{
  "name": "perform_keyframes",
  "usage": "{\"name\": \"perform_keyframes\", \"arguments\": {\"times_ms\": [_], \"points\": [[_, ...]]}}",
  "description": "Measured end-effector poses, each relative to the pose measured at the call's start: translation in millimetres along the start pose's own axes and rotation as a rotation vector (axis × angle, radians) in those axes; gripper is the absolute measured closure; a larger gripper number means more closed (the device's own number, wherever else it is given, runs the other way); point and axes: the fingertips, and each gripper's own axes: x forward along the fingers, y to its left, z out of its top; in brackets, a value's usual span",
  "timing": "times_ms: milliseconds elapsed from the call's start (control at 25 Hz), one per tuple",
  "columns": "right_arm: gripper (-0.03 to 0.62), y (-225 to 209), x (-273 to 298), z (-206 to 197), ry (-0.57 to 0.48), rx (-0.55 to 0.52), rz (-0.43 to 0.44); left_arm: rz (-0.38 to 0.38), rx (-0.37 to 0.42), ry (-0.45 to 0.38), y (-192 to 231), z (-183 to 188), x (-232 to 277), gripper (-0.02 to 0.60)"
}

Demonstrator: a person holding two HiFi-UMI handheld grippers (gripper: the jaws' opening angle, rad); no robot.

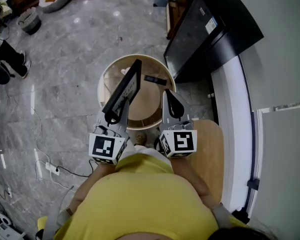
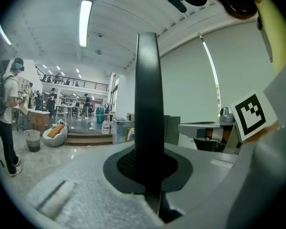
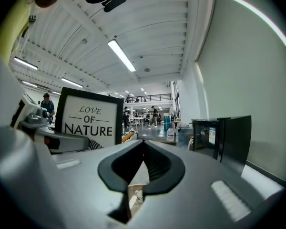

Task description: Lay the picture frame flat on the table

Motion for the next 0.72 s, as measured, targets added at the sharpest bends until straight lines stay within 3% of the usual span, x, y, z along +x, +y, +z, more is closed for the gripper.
{"name": "perform_keyframes", "arguments": {"times_ms": [240,720], "points": [[0.592,-2.8,23.0,-2.3,0.012,-0.017,-0.005,-0.026,0.000,0.012,14.1,0.2,24.5,0.574],[0.592,-18.6,57.2,-11.5,0.078,0.014,-0.097,-0.162,0.014,0.077,27.0,6.8,73.3,0.574]]}}
